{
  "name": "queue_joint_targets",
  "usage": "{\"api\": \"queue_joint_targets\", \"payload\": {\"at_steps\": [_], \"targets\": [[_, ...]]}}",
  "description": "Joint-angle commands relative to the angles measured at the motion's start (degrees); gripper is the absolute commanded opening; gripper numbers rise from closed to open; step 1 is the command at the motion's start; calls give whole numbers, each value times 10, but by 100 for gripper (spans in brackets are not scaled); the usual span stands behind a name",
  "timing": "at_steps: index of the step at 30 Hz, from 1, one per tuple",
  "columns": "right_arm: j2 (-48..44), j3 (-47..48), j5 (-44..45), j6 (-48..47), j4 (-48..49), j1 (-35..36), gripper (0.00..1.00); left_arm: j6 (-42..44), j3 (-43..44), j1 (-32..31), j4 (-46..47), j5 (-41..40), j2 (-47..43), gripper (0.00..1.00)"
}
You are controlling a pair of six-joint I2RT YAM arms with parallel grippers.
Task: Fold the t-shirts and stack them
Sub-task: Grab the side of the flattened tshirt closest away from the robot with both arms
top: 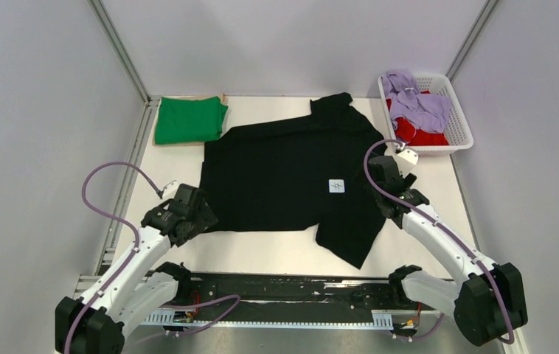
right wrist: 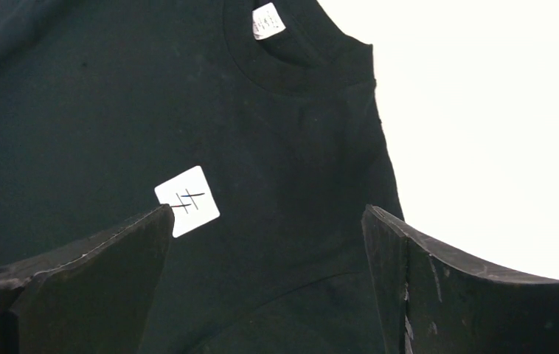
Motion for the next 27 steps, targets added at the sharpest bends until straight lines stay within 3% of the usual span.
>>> {"api": "queue_joint_targets", "payload": {"at_steps": [1, 12, 21, 27], "targets": [[-9, -8, -23, -10, 45, 0, 100, -65, -6, 3, 14, -31, 36, 89], [13, -13, -35, -19, 70, -5, 100, -118, -25, 5, 104, -30, 132, 67], [21, -16, -67, -27, 74, -15, 100, -144, -33, 6, 167, -48, 182, 65], [5, -22, -71, -23, 74, -16, 100, -148, -26, 9, 193, -72, 215, 57]]}}
